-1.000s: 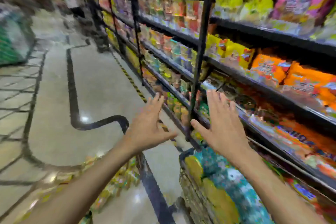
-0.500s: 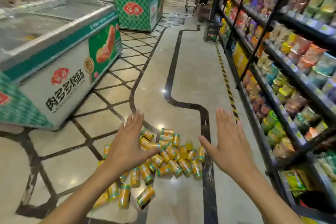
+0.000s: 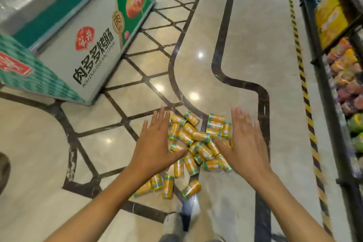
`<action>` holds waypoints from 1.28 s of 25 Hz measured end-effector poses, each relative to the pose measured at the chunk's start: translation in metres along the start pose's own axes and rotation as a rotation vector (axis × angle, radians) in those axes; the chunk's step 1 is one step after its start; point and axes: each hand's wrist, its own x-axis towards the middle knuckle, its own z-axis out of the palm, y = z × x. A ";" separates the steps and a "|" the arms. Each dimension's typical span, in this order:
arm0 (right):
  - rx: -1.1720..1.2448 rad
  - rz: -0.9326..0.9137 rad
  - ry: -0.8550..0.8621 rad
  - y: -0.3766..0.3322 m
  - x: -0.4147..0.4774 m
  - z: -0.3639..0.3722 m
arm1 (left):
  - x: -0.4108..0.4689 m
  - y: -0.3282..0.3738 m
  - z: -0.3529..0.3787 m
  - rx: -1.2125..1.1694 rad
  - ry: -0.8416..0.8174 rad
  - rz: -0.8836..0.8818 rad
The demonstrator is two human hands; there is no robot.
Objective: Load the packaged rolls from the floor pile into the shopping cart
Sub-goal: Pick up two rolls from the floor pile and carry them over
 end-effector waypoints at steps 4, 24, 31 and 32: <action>-0.004 0.001 -0.046 0.016 0.045 0.076 | 0.034 -0.038 0.065 -0.020 -0.037 -0.105; -0.116 0.150 -0.383 0.148 0.044 0.753 | 0.055 -0.278 0.726 -0.082 -0.053 -0.457; -0.091 0.178 -0.482 0.147 0.065 0.740 | 0.064 -0.277 0.703 -0.187 -0.084 -0.551; -0.072 0.155 -0.453 0.147 0.065 0.727 | 0.064 -0.272 0.687 -0.193 -0.076 -0.544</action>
